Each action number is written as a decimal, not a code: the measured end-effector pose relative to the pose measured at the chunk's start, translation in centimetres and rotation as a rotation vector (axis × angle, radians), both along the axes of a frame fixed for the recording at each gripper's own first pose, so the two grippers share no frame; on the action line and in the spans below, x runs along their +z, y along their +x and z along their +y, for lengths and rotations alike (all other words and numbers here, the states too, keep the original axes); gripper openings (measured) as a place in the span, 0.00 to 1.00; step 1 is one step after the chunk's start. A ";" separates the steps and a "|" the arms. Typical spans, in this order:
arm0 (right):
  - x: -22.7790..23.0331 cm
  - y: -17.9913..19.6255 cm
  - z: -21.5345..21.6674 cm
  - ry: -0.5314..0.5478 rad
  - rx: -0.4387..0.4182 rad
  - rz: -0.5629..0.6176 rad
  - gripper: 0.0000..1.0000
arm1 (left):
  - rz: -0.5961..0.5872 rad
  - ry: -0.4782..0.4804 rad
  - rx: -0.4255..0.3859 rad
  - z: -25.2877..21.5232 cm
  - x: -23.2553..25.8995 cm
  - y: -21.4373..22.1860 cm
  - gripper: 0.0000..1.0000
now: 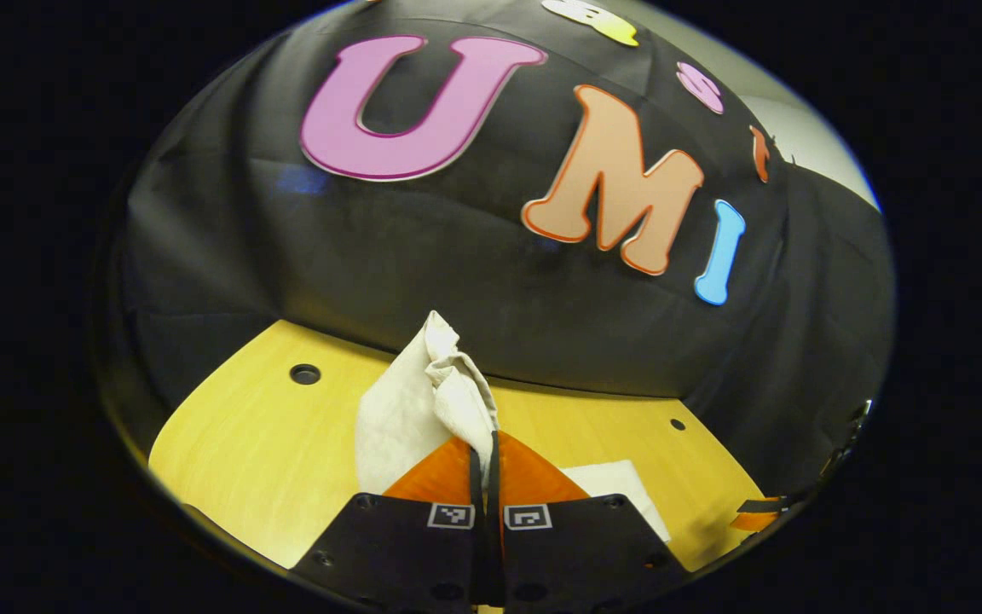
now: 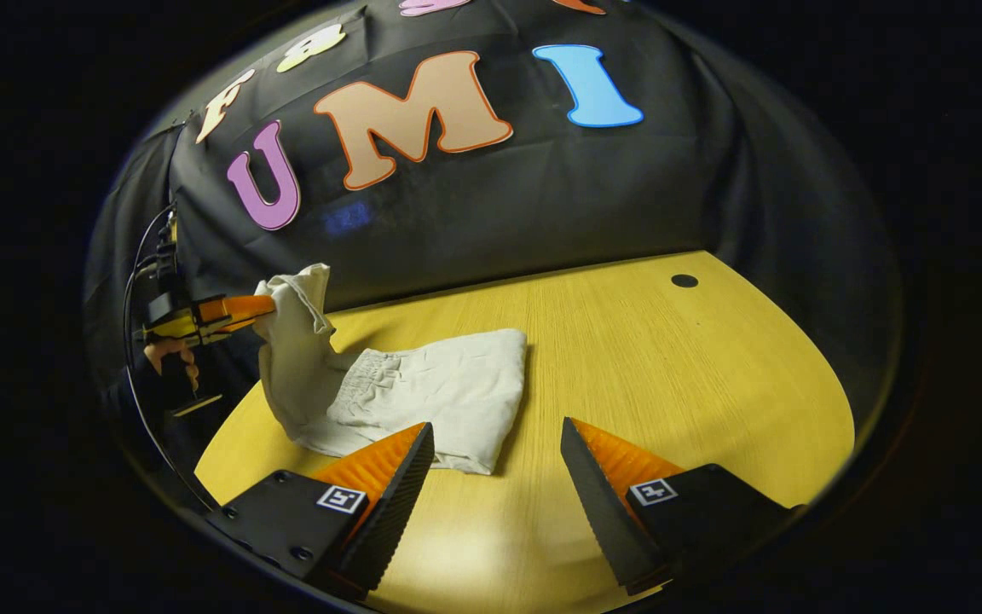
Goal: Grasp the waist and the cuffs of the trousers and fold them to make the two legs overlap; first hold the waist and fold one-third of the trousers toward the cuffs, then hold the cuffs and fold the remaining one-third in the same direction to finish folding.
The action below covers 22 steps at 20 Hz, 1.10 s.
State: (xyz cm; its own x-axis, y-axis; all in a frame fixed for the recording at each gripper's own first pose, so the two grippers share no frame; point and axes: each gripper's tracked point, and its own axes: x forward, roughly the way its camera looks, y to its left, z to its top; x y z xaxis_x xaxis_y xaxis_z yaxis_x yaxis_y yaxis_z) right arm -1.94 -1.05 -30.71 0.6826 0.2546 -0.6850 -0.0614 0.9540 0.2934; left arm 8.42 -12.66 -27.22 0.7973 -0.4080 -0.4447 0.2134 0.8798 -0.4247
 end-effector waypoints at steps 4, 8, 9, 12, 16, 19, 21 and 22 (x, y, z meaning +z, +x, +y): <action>0.0 -1.3 -2.7 0.010 -0.028 0.007 0.96 | -0.010 -0.008 -0.087 -6.8 0.7 0.0 0.00; 0.3 -2.1 -5.2 0.002 -0.045 0.005 0.96 | -0.006 -0.015 -0.207 -13.9 0.8 -1.4 0.00; 0.3 -2.3 -5.7 0.002 -0.049 0.005 0.96 | 0.000 -0.011 -0.232 -15.3 0.5 -2.1 0.00; 0.4 -2.5 -6.7 0.015 -0.064 0.011 0.96 | 0.018 0.000 -0.298 -18.4 -1.3 -4.6 0.00; 1.1 -1.7 -6.8 0.034 -0.045 -0.007 0.96 | 0.065 0.041 -0.371 -20.7 -4.3 -9.1 0.00; 2.2 -0.1 -5.5 0.043 0.040 -0.041 0.96 | 0.115 0.124 -0.376 -21.0 -7.8 -11.6 0.00; 2.9 0.6 -4.5 0.056 0.073 -0.060 0.96 | 0.114 0.130 -0.363 -20.5 -7.6 -12.9 0.05; 3.6 1.4 -3.8 0.060 0.086 -0.077 0.96 | 0.084 0.121 -0.358 -20.0 -6.5 -13.3 0.11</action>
State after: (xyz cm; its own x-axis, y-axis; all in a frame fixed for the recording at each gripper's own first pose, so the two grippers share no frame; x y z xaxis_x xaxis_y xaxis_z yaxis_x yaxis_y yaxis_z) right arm -0.57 -4.83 -27.10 0.7061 0.3536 -0.6135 -0.1670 0.9251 0.3410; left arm -4.87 -32.69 -33.67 0.5723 -0.5946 -0.5647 0.4853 0.8007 -0.3513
